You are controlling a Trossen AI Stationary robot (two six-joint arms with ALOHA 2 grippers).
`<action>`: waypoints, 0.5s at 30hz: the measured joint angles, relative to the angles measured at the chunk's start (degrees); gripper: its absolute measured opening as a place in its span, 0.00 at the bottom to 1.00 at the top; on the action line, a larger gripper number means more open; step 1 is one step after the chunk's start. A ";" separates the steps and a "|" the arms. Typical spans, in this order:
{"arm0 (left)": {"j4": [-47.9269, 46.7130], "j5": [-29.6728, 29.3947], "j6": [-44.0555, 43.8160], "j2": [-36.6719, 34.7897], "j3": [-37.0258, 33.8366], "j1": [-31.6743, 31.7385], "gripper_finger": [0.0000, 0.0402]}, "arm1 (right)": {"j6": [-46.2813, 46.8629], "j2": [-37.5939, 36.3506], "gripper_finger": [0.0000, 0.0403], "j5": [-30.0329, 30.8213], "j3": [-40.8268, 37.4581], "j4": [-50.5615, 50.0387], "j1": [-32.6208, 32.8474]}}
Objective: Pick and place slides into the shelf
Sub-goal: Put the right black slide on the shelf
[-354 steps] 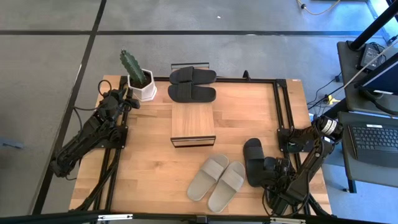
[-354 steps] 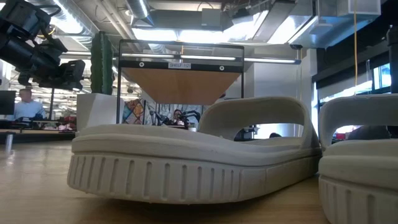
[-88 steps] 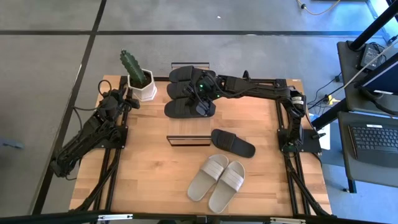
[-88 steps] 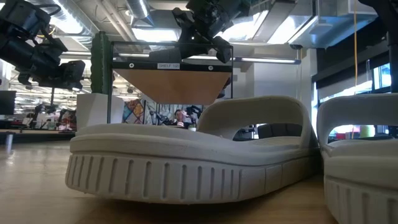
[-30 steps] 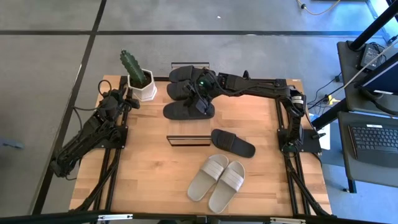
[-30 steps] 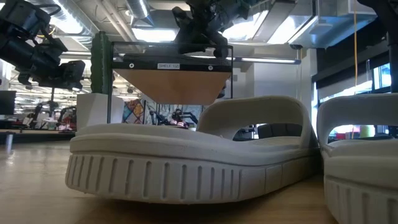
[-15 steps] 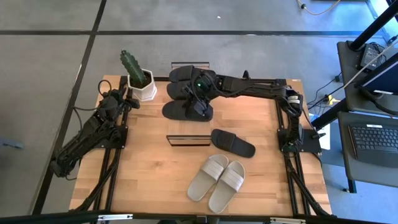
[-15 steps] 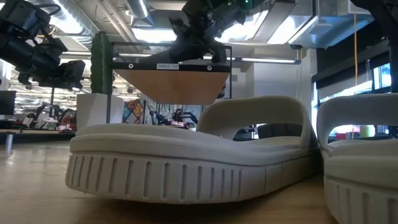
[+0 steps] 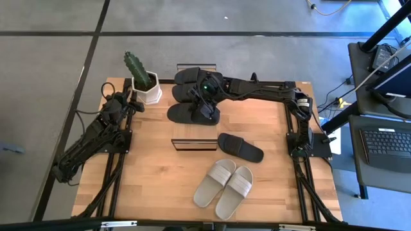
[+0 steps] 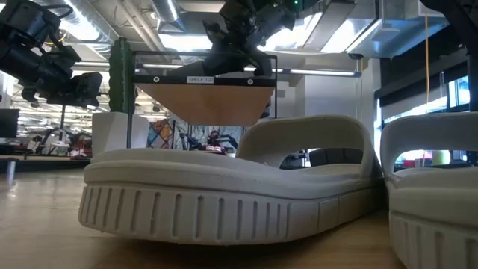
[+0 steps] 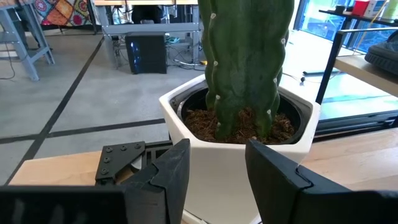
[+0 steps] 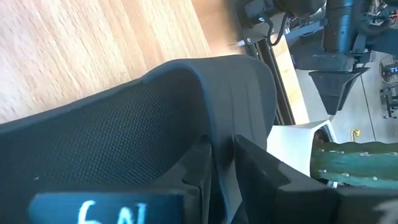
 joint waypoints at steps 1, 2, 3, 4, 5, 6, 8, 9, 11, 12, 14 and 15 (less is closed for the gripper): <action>0.00 0.00 0.00 0.02 0.00 -0.02 0.37 | -0.01 0.00 0.17 0.04 0.00 -0.18 0.00; 0.00 0.00 0.02 0.00 0.02 -0.02 0.37 | -0.06 0.00 0.18 0.04 0.00 -0.37 0.00; 0.00 0.00 0.01 0.01 0.01 -0.02 0.37 | -0.11 0.00 0.19 0.06 0.00 -0.58 0.00; 0.00 0.00 0.01 0.00 0.00 0.00 0.37 | -0.07 0.00 0.20 0.06 0.00 -0.81 0.00; 0.02 0.00 0.00 0.00 0.00 -0.02 0.37 | 0.01 0.00 0.21 0.06 0.00 -0.90 0.00; 0.02 0.00 0.00 0.00 0.00 0.00 0.37 | 0.19 0.00 0.23 0.06 0.00 -0.91 0.00; 0.02 0.00 0.00 0.00 0.00 -0.02 0.37 | 1.23 0.00 0.27 0.06 0.00 -0.92 0.02; 0.02 0.00 0.00 0.00 0.00 -0.02 0.37 | 1.56 0.00 0.29 0.07 0.00 -0.91 0.02; 0.02 0.00 0.00 0.00 0.00 0.00 0.37 | 1.63 0.01 0.34 0.14 0.00 -0.91 0.02; 0.03 0.00 0.00 0.00 0.00 0.00 0.37 | 1.64 0.04 0.36 0.26 0.00 -0.91 0.00; 0.04 0.00 0.00 0.00 0.00 -0.02 0.37 | 1.67 0.04 0.40 0.54 0.00 -0.93 0.00; 0.04 0.00 0.00 0.01 0.00 -0.01 0.37 | 1.68 0.04 0.42 0.95 0.00 -0.95 0.00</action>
